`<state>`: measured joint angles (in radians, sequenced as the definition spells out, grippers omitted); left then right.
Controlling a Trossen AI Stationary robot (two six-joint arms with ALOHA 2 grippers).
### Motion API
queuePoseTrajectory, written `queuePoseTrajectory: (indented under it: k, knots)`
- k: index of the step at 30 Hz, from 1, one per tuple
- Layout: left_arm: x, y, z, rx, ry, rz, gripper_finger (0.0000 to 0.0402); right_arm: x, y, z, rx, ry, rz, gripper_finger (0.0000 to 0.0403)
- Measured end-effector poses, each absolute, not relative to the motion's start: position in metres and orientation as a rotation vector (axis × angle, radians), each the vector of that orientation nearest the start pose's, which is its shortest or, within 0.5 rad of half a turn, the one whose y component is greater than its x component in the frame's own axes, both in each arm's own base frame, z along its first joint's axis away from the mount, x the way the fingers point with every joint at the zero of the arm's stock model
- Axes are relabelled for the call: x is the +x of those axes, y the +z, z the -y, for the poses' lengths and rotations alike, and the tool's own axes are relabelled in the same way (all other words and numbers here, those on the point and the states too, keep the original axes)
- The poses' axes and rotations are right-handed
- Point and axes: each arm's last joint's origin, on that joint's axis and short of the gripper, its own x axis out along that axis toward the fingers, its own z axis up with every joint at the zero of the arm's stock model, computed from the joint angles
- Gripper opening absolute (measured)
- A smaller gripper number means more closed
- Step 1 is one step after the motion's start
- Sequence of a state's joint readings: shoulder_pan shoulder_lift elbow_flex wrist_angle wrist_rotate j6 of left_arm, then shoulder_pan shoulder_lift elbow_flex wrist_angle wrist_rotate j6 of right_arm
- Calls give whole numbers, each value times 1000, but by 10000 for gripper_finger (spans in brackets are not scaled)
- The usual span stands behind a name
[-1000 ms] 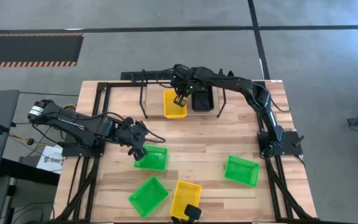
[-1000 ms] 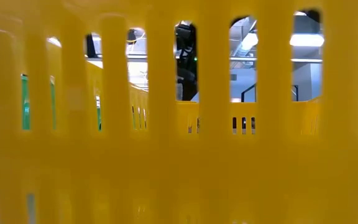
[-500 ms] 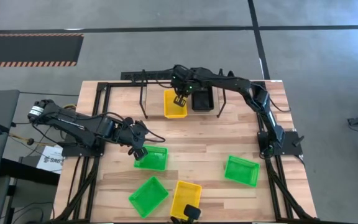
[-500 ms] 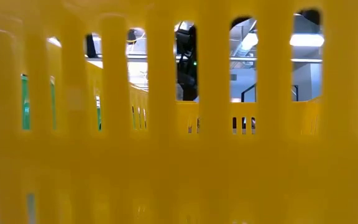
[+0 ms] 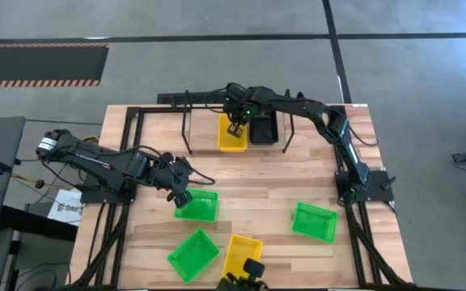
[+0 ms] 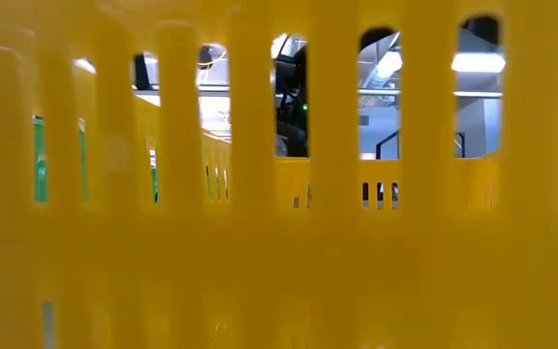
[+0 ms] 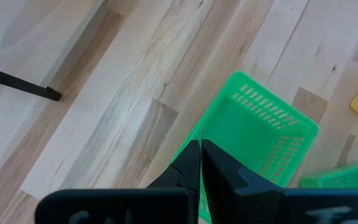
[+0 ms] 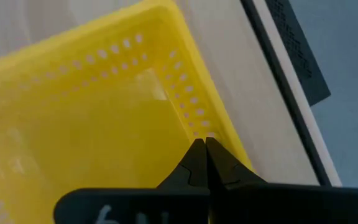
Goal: Stack baskets on shelf by color
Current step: Adjust the yellow bins on the shelf, then put the top left green bin on the shelf
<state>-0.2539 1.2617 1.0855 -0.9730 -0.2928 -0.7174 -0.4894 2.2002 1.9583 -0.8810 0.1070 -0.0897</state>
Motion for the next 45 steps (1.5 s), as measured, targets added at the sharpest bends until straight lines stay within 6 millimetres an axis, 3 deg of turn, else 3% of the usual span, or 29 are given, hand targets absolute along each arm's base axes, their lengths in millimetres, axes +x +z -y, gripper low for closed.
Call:
queuePoseTrajectory:
  k: [7,13,19,23,26,30,35,40,45]
  knots:
    - [225,284,50,-339,424,-1024,0,400,229,245,154,-519,-1141,0]
    - [225,284,50,-339,424,-1024,0,400,230,246,150,-519,-1136,0]
    - [225,284,50,-338,424,-1024,0,409,230,232,128,-485,-1141,0]
    - [225,284,50,-334,425,-1024,0,418,241,215,103,-448,-1136,0]
    - [225,284,46,-368,468,-1017,0,423,261,196,81,-414,-1143,0]
    - [220,281,40,-380,536,-1064,0,421,302,161,55,-375,-1168,0]
    - [220,278,41,-256,392,-1130,0,410,352,109,21,-326,-1162,0]
    - [234,273,47,-130,158,-1142,9,375,399,58,73,-320,-1070,0]
    - [250,257,52,40,3,-1193,51,338,441,10,126,-367,-931,1]
